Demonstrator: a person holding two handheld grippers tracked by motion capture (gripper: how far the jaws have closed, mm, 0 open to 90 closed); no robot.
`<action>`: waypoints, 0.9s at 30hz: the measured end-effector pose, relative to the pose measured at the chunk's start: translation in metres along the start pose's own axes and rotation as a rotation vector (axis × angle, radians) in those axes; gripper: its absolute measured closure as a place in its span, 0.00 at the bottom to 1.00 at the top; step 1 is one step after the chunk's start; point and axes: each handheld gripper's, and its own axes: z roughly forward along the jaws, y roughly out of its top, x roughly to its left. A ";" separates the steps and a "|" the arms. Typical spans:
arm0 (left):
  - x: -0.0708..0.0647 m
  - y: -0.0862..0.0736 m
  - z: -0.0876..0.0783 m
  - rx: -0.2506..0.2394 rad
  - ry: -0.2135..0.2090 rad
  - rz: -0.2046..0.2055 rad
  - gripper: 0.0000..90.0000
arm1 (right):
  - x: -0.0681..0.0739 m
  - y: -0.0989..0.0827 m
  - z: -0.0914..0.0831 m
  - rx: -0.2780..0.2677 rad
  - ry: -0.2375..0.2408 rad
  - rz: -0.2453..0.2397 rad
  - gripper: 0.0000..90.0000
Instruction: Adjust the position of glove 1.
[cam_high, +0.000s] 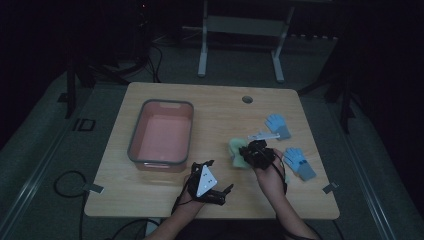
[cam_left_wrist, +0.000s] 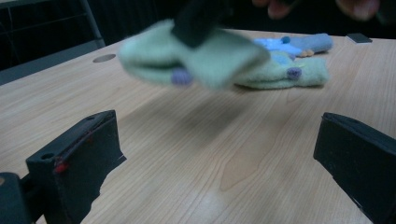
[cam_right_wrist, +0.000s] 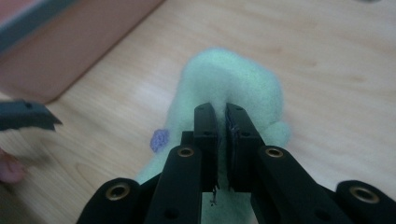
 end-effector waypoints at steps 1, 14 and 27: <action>0.000 0.000 0.000 -0.001 -0.002 -0.001 0.01 | 0.001 -0.004 0.007 0.014 -0.005 -0.001 0.94; 0.000 0.000 0.000 0.000 -0.003 0.002 0.01 | -0.001 -0.018 0.042 0.070 -0.024 0.023 0.93; 0.001 0.000 0.000 0.001 -0.008 0.000 0.01 | -0.006 -0.019 0.049 0.100 -0.025 -0.012 0.73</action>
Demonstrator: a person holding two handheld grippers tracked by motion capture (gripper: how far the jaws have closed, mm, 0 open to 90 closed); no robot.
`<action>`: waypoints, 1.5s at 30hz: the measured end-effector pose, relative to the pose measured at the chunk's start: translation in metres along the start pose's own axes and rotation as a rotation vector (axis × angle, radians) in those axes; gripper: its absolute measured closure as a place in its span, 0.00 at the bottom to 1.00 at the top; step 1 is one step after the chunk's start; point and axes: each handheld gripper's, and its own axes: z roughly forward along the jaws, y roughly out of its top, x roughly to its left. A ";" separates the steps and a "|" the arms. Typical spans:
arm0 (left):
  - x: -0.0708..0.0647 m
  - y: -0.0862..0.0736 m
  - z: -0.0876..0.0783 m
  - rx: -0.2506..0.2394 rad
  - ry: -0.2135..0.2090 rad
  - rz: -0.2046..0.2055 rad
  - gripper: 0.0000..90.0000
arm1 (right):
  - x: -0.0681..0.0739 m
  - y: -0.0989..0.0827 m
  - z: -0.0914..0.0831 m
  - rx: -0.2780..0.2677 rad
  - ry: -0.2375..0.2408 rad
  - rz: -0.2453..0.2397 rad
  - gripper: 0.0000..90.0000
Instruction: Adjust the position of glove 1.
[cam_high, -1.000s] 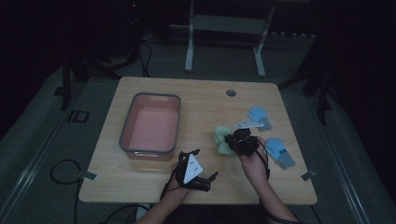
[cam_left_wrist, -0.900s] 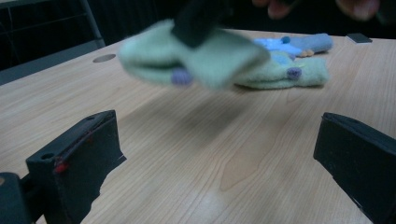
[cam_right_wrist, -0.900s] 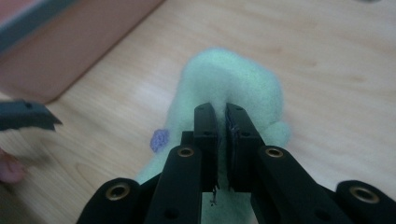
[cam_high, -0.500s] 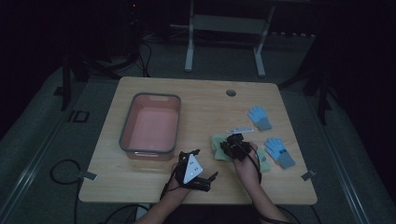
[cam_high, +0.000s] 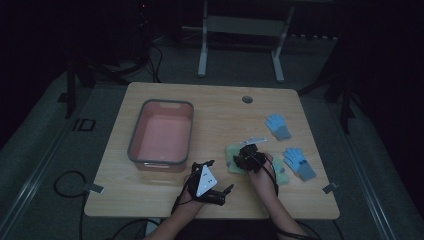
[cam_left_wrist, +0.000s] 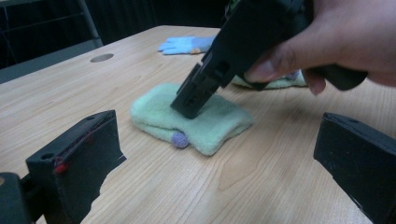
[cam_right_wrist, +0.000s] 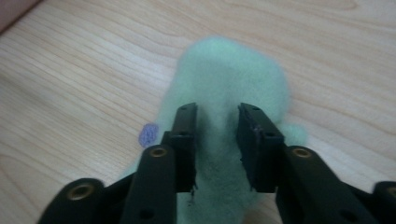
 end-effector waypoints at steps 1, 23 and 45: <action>0.000 0.000 0.000 0.000 0.000 -0.001 0.01 | -0.001 0.001 -0.003 -0.004 0.006 -0.006 0.70; 0.000 0.000 0.000 -0.007 0.002 -0.005 0.01 | -0.089 -0.030 -0.080 -0.024 0.041 -0.144 0.69; 0.000 0.000 0.000 -0.009 0.001 -0.003 0.01 | -0.105 -0.067 -0.053 0.048 0.095 -0.091 0.90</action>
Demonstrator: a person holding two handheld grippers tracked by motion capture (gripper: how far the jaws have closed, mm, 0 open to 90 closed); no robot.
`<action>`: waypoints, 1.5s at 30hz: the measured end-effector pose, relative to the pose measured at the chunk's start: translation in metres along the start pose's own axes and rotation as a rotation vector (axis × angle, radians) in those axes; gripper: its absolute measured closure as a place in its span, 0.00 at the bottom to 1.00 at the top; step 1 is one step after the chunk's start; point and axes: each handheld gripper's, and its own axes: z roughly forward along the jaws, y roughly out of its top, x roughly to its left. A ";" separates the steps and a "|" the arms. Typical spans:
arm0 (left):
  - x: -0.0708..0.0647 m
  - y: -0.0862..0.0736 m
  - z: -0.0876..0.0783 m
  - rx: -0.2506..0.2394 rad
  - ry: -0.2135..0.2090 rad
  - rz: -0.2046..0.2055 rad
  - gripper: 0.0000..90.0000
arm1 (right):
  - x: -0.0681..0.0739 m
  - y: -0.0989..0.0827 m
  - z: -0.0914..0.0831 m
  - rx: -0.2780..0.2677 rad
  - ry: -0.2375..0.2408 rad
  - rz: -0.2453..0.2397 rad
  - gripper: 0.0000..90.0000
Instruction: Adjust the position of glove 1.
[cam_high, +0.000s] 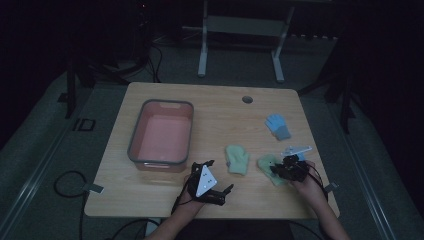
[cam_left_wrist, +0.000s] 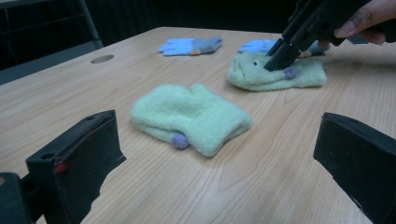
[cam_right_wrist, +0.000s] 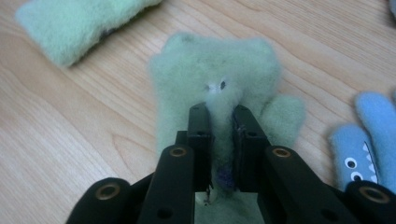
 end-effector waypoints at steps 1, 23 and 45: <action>0.000 0.000 0.000 0.000 0.000 -0.001 0.01 | 0.001 0.001 -0.001 -0.005 -0.008 0.009 0.91; 0.000 0.000 -0.001 -0.001 0.002 0.002 0.01 | 0.040 0.045 -0.035 -0.184 -0.287 0.323 0.91; 0.001 0.000 -0.001 -0.006 0.001 -0.005 0.01 | 0.023 0.025 0.021 -0.117 -0.266 0.423 0.75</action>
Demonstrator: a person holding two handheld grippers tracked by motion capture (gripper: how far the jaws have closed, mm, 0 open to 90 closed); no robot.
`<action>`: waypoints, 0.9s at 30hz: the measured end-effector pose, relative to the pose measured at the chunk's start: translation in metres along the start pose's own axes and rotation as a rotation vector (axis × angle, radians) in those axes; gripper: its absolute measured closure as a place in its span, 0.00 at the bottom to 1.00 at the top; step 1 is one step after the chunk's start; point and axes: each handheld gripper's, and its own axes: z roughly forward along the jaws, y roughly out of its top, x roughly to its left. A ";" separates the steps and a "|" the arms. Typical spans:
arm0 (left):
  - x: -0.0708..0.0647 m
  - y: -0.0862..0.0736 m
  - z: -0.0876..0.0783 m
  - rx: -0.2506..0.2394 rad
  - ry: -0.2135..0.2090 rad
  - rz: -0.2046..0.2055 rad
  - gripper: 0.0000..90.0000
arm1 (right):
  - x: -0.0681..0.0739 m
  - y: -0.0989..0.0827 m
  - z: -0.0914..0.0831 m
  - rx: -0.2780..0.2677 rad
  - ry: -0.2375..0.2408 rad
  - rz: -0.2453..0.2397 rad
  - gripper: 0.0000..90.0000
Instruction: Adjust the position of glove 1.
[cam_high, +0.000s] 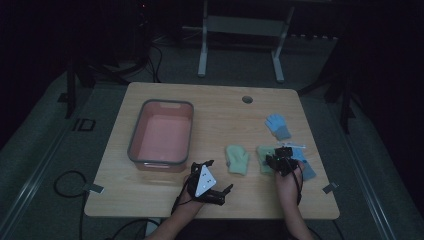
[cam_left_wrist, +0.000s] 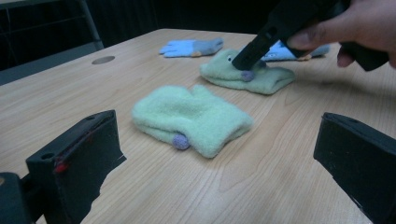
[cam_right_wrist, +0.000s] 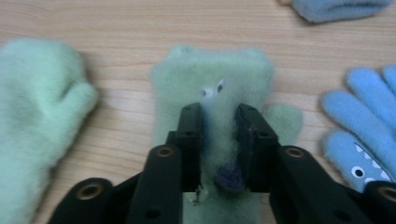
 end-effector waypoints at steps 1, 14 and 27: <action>0.000 0.000 0.000 0.000 -0.001 0.000 0.01 | -0.001 0.001 -0.002 -0.003 0.013 -0.001 0.70; 0.000 0.000 0.001 0.001 -0.002 -0.003 0.01 | -0.027 0.026 -0.031 -0.054 0.175 -0.315 0.61; 0.000 0.000 0.001 0.001 0.002 0.000 0.01 | -0.041 0.029 -0.020 0.012 0.305 -0.437 0.67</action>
